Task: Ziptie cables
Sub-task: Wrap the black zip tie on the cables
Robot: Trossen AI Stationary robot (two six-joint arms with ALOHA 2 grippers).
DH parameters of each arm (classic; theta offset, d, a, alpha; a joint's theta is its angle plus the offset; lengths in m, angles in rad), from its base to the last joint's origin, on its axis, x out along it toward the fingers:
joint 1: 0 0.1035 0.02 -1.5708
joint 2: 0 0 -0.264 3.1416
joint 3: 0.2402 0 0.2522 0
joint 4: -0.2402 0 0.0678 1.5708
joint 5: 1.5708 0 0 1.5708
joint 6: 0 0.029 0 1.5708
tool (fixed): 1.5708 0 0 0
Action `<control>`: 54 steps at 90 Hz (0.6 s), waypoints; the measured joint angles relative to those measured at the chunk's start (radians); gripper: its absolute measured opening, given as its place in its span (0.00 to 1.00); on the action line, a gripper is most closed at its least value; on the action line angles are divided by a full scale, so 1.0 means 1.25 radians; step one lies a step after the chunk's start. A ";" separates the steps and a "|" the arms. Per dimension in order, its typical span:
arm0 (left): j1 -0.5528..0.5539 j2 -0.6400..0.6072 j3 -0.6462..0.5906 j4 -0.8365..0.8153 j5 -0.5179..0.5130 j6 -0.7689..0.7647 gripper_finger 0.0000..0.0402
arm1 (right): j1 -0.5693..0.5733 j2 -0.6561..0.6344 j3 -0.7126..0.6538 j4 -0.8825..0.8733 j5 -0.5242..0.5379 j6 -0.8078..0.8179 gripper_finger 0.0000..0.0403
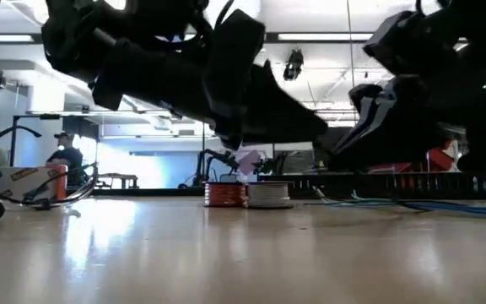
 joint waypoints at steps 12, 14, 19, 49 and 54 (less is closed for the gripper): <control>0.000 0.000 0.000 0.013 0.000 0.013 0.28 | 0.018 0.000 -0.028 0.102 0.027 0.006 0.00; 0.000 0.000 0.000 0.020 0.000 0.015 0.28 | 0.020 0.000 -0.033 0.116 0.033 0.006 0.00; 0.000 0.000 0.000 0.040 0.000 0.022 0.26 | 0.022 0.000 -0.042 0.137 0.047 0.008 0.00; 0.000 0.049 0.001 0.193 0.012 0.062 0.21 | 0.032 0.004 -0.073 0.213 0.074 0.036 0.00; 0.000 0.081 0.003 0.259 0.020 0.062 0.20 | 0.035 0.004 -0.075 0.218 0.074 0.036 0.00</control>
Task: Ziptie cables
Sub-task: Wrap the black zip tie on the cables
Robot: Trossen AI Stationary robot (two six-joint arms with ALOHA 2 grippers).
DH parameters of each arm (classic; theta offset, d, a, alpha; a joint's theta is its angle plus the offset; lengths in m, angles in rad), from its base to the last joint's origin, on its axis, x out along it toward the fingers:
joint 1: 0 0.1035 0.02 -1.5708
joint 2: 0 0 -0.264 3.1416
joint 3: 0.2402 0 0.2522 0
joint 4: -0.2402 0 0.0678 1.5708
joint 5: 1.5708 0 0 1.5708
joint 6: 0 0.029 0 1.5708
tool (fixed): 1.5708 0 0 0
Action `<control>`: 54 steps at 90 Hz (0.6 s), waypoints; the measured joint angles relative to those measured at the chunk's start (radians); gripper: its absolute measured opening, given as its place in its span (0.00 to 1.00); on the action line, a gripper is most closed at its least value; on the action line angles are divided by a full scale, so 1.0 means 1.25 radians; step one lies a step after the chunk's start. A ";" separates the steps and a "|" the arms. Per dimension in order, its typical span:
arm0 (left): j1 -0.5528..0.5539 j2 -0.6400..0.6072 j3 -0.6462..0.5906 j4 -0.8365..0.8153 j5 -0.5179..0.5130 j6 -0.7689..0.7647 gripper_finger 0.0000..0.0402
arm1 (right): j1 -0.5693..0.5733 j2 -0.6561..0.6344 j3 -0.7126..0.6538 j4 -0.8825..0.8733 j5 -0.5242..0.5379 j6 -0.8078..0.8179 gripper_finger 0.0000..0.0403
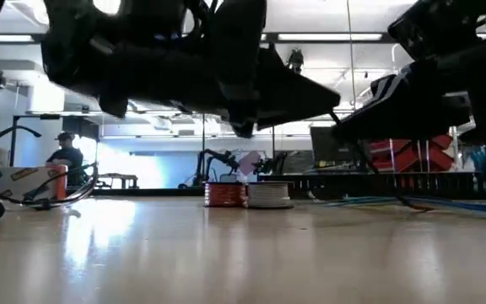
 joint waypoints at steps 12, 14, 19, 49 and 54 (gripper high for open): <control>0.000 0.055 0.010 0.089 0.001 0.015 0.19 | 0.015 0.001 -0.007 0.014 0.034 -0.002 0.00; 0.000 0.060 0.013 0.095 0.001 0.018 0.19 | 0.018 0.001 -0.009 0.021 0.038 -0.003 0.00; 0.000 0.066 0.017 0.105 0.002 0.028 0.19 | 0.022 0.001 -0.015 0.035 0.042 -0.004 0.00; 0.003 0.067 0.059 0.073 0.002 0.102 0.19 | 0.021 0.001 -0.029 0.085 0.041 -0.020 0.00; 0.004 0.067 0.064 0.055 0.002 0.104 0.19 | 0.023 0.001 -0.030 0.089 0.040 -0.022 0.00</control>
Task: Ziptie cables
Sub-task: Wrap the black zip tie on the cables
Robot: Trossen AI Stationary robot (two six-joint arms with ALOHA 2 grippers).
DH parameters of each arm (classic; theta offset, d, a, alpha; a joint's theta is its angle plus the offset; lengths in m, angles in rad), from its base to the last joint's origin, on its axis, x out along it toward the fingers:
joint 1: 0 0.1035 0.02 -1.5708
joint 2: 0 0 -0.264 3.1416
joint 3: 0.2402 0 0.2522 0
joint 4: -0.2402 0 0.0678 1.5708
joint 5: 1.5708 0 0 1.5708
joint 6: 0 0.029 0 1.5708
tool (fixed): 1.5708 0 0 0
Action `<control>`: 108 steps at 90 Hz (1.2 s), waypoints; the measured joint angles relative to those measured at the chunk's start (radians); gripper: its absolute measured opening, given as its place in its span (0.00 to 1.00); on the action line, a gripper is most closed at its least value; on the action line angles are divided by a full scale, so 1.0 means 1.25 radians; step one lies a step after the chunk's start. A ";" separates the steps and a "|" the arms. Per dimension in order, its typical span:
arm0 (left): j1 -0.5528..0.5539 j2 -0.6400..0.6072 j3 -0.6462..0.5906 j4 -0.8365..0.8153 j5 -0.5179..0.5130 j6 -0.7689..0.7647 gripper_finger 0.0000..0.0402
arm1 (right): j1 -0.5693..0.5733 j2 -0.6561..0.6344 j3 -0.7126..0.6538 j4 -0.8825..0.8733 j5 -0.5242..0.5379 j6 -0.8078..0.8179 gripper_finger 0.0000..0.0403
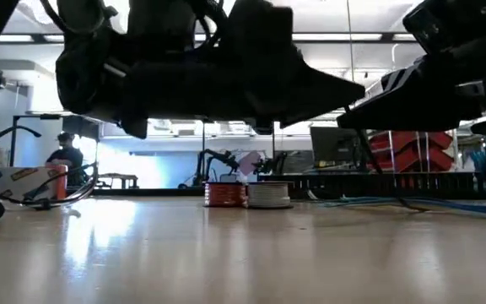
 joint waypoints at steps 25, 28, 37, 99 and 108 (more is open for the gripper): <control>0.007 -0.002 0.004 -0.015 0.002 0.003 0.19 | 0.006 0.001 -0.006 0.029 0.002 -0.018 0.00; 0.008 -0.002 0.004 -0.017 0.003 0.003 0.19 | 0.007 0.001 -0.007 0.033 0.003 -0.020 0.00; 0.011 -0.002 0.004 -0.019 0.003 0.003 0.19 | 0.006 0.001 -0.009 0.035 0.006 -0.018 0.00; 0.016 0.000 0.016 -0.106 0.026 0.012 0.01 | 0.009 -0.003 -0.009 -0.068 -0.038 0.126 0.24; 0.016 0.001 0.047 -0.186 0.045 0.012 0.00 | 0.009 -0.005 -0.008 -0.071 -0.063 0.156 0.27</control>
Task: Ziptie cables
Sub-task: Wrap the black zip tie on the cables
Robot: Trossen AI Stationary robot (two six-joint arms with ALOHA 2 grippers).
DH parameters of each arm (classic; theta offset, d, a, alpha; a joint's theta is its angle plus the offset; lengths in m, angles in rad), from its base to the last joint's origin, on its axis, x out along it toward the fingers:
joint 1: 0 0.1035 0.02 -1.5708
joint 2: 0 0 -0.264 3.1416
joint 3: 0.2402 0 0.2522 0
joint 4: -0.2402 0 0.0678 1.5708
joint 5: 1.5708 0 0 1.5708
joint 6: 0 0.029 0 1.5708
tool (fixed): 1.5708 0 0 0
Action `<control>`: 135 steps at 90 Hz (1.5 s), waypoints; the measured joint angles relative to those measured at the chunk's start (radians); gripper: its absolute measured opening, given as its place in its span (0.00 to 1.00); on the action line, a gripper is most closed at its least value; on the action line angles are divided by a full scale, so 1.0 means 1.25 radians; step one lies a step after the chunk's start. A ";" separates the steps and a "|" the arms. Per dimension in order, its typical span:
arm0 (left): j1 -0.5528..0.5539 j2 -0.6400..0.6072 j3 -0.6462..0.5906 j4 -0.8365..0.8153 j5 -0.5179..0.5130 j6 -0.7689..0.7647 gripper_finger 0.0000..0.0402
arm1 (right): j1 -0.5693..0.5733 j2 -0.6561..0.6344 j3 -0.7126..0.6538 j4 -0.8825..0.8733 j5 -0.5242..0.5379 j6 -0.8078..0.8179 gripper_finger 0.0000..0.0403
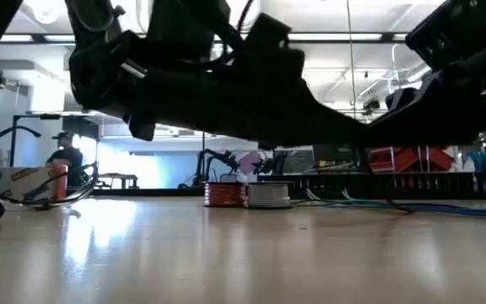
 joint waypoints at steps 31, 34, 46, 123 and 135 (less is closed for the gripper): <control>0.000 -0.001 0.070 -0.099 0.003 0.018 0.00 | 0.008 0.003 0.009 -0.141 -0.024 0.071 0.18; 0.000 -0.001 0.070 -0.100 0.003 0.017 0.00 | 0.009 0.003 0.009 -0.144 -0.024 0.079 0.17; 0.000 -0.001 0.070 -0.100 0.003 0.015 0.00 | 0.012 0.003 0.009 -0.143 -0.021 0.083 0.13; 0.000 -0.002 0.072 -0.097 0.001 -0.023 0.24 | 0.038 0.003 0.009 -0.086 0.087 0.034 0.00; 0.002 -0.002 0.071 -0.075 -0.004 -0.039 0.22 | 0.038 0.003 0.009 -0.082 0.086 0.034 0.00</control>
